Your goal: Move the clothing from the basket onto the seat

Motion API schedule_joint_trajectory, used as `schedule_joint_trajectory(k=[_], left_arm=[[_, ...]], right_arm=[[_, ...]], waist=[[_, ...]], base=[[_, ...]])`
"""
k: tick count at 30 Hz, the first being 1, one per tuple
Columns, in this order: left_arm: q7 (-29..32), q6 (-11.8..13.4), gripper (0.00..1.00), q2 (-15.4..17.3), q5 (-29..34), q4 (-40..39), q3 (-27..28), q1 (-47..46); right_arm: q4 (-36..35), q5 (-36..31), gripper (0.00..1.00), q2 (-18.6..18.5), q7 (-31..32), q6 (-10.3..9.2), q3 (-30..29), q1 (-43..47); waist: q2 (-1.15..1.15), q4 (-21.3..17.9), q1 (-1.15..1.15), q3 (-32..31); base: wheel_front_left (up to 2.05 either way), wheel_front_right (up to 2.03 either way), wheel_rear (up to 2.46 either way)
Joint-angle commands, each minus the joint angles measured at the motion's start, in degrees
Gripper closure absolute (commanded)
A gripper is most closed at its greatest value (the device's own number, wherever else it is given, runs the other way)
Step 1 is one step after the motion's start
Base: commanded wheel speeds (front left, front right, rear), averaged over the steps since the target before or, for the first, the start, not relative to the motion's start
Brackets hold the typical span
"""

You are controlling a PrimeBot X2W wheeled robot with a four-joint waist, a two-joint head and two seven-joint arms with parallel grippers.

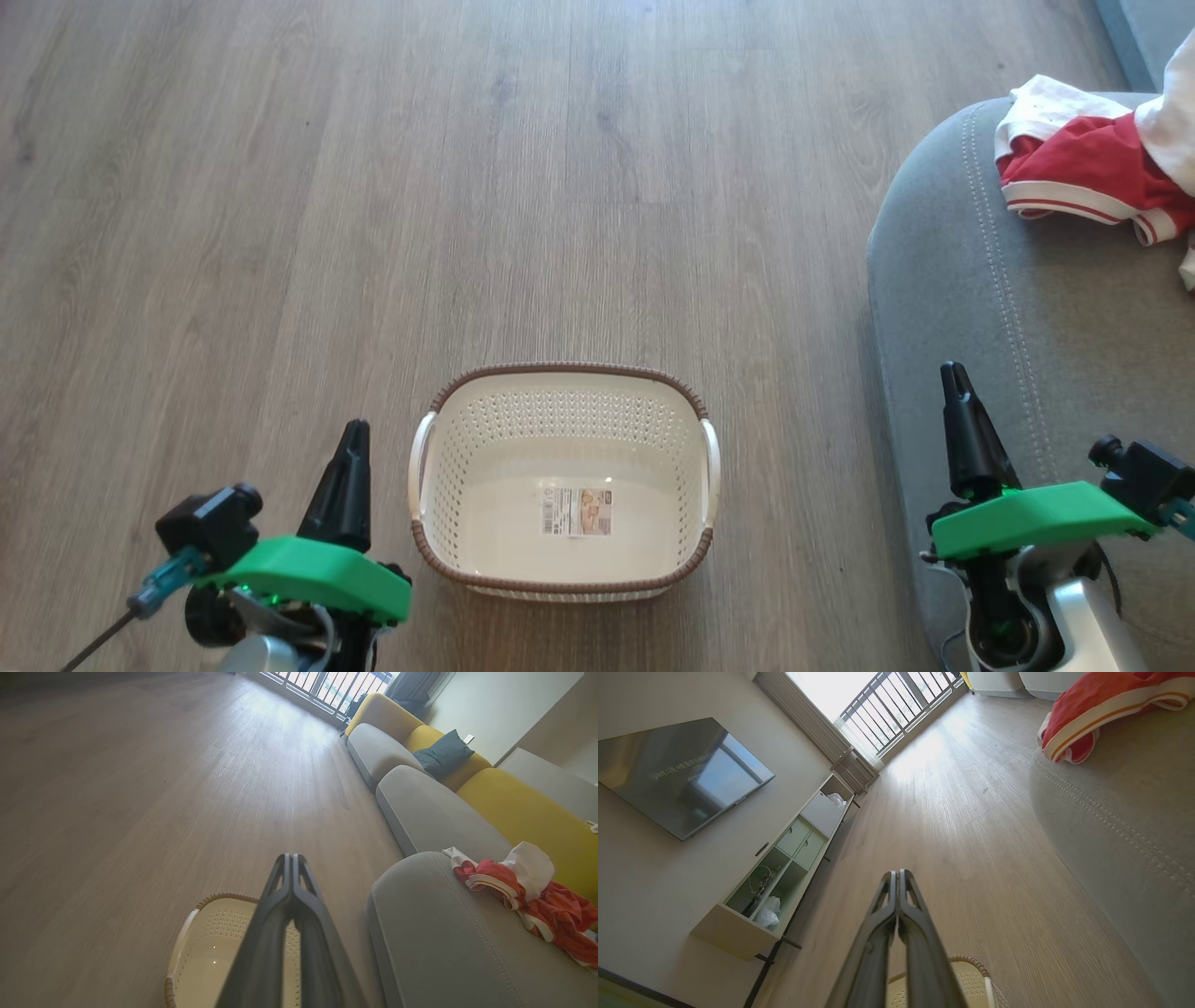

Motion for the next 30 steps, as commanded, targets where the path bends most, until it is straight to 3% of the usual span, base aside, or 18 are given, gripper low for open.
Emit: schedule_joint_trajectory(k=[1,30], left_arm=[[0.4,-0.5,1.00,0.6,-1.8,-1.6,1.1,-2.7],[4.8,-2.6,1.00,0.9,-19.7,0.0,4.1,-3.3]], right_arm=[[-1.6,1.5,1.00,-0.2,0.4,0.00,-0.2,-1.9],[-0.8,14.9,1.00,0.0,4.9,0.00,-2.4,-2.0]], waist=[[0.00,-0.1,0.00,-0.1],[0.00,-1.1,0.00,-1.0]], base=[[0.00,0.00,0.00],[0.00,0.00,0.00]])
